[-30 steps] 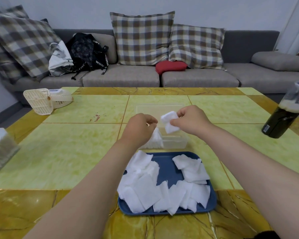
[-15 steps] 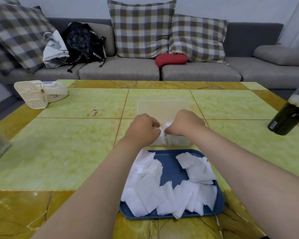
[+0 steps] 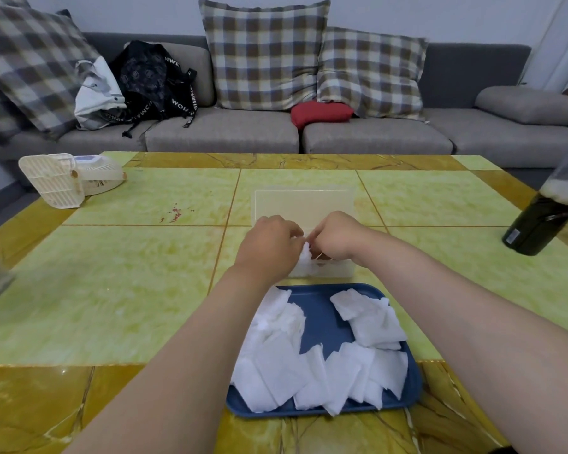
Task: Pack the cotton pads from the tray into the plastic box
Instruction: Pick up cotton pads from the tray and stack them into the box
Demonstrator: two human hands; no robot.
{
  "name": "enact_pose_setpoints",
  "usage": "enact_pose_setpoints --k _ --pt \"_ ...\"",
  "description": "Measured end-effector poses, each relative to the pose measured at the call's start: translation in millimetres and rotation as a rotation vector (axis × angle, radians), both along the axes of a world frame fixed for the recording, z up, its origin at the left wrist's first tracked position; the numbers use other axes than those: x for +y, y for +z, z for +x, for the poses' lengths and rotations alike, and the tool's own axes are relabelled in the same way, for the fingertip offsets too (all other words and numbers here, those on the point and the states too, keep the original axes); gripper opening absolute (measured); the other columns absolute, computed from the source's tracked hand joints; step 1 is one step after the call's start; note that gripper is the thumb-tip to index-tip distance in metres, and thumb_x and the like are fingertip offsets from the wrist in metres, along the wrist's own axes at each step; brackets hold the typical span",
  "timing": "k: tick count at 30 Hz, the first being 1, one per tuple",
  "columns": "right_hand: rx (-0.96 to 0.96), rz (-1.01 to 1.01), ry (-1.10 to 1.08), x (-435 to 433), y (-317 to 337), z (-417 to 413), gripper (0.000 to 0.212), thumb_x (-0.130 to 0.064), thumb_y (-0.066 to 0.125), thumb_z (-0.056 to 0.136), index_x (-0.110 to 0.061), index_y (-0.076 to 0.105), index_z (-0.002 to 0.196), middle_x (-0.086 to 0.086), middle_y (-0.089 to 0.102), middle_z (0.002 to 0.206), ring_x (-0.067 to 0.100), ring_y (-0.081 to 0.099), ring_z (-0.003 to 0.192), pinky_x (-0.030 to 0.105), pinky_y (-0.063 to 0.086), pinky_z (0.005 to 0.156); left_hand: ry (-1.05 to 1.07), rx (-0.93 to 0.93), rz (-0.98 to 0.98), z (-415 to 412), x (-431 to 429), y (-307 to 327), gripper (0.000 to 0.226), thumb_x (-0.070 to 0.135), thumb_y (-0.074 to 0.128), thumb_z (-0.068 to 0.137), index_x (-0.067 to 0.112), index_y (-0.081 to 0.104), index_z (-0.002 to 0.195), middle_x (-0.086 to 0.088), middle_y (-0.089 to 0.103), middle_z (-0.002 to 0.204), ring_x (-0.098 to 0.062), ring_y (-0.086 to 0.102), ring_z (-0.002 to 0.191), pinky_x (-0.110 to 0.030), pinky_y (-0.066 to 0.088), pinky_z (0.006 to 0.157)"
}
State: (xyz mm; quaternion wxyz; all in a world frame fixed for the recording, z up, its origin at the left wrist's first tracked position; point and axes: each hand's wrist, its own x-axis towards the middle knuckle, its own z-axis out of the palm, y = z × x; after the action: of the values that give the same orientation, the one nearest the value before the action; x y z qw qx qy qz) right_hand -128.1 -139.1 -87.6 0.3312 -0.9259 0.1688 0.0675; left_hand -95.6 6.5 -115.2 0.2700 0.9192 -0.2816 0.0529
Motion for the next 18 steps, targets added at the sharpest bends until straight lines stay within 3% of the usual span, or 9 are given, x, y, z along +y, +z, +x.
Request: enact_pose_setpoints --k 3,5,7,10,12,16,18 --pt "-0.011 0.039 0.015 -1 0 -3 0.025 0.001 0.06 0.092 -0.001 0.073 0.113 0.011 0.074 0.101 0.01 0.062 0.065 0.017 0.051 0.053 -0.012 -0.021 0.052 -1 3 1 0.031 0.032 0.055 0.098 0.022 0.07 0.122 -0.002 0.063 0.123 -0.021 0.048 0.121 -0.036 0.046 0.097" --pt "-0.012 0.036 0.021 -1 1 -6 0.025 0.004 0.058 0.093 -0.002 0.075 0.111 0.006 0.072 0.092 0.012 0.064 0.073 0.025 0.06 0.073 -0.016 -0.012 0.096 -2 3 1 0.031 0.031 0.054 0.097 0.022 0.071 0.121 -0.002 0.062 0.124 -0.021 0.047 0.122 -0.036 0.045 0.098" --pt "-0.04 0.035 0.02 -5 2 -11 0.028 0.006 0.055 0.094 -0.004 0.077 0.108 0.004 0.074 0.091 0.014 0.066 0.079 0.033 0.059 0.087 -0.017 -0.019 0.1 -5 4 3 0.031 0.031 0.053 0.098 0.022 0.069 0.122 -0.002 0.061 0.126 -0.021 0.047 0.123 -0.035 0.045 0.098" --pt "-0.174 -0.043 0.037 -13 12 -23 0.03 0.003 0.055 0.093 -0.013 0.077 0.106 0.0 0.075 0.1 0.015 0.066 0.093 0.028 0.053 0.083 -0.031 -0.085 0.082 -11 7 9 0.03 0.031 0.055 0.099 0.023 0.067 0.126 0.0 0.061 0.128 -0.019 0.048 0.123 -0.032 0.043 0.097" --pt "-0.233 -0.071 0.088 -18 23 -40 0.028 -0.003 0.057 0.092 -0.02 0.077 0.099 -0.008 0.072 0.093 0.012 0.066 0.094 0.023 0.048 0.076 -0.057 -0.115 0.037 -17 10 13 0.028 0.029 0.057 0.098 0.024 0.068 0.123 0.003 0.062 0.121 -0.016 0.05 0.116 -0.028 0.043 0.092" --pt "-0.047 -0.139 0.288 -19 31 -79 0.013 -0.024 0.069 0.085 -0.027 0.076 0.095 -0.013 0.072 0.093 0.009 0.068 0.088 0.027 0.058 0.076 -0.154 0.001 -0.077 -35 9 21 0.021 0.023 0.06 0.095 0.026 0.072 0.112 0.014 0.063 0.099 -0.007 0.059 0.091 -0.024 0.049 0.083" --pt "0.099 -0.286 0.362 -15 28 -93 0.032 -0.043 0.078 0.076 -0.03 0.073 0.104 -0.015 0.068 0.1 0.012 0.067 0.092 0.033 0.059 0.08 -0.204 0.072 -0.038 -48 5 26 0.023 0.018 0.059 0.094 0.026 0.073 0.11 0.016 0.064 0.097 -0.006 0.062 0.087 -0.019 0.049 0.079"
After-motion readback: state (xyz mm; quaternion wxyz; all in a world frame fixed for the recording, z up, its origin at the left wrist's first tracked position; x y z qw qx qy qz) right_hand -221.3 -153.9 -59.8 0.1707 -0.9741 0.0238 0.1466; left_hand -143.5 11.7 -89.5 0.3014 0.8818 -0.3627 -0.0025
